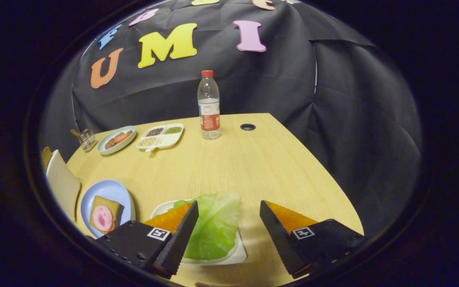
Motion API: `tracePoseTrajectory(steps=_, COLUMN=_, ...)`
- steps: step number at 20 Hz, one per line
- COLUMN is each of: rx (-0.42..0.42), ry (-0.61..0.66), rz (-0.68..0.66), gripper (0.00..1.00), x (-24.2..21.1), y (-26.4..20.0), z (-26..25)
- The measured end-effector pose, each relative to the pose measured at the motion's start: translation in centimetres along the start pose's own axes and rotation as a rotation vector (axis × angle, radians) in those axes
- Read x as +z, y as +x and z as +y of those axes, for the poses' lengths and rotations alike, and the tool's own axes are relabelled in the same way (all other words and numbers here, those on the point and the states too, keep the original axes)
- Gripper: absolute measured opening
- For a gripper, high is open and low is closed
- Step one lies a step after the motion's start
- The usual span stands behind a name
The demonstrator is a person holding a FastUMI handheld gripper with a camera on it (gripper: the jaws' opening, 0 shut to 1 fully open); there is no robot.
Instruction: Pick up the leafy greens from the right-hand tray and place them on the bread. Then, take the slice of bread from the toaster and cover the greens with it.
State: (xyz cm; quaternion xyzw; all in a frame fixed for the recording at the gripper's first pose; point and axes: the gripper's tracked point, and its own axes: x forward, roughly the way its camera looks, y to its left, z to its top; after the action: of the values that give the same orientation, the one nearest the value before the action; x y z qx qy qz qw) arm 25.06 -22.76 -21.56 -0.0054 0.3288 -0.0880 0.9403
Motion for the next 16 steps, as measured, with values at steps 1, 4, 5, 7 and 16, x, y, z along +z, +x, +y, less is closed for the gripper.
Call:
tracePoseTrajectory(steps=1, rx=-0.001, ry=-0.015, rz=0.021, gripper=0.94, x=-0.2, y=0.5, z=0.1)
tracePoseTrajectory(steps=4, rx=0.008, ry=-0.049, rz=0.071, gripper=0.93, x=-0.9, y=1.7, z=1.0)
tracePoseTrajectory(steps=5, rx=0.0, ry=-0.065, rz=0.086, gripper=0.93, x=-1.3, y=2.1, z=1.0)
tracePoseTrajectory(steps=7, rx=0.011, ry=-0.094, rz=0.102, gripper=0.87, x=-1.7, y=2.6, z=1.9)
tracePoseTrajectory(steps=16, rx=-0.012, ry=-0.086, rz=0.049, gripper=0.1, x=-0.4, y=0.3, z=2.0)
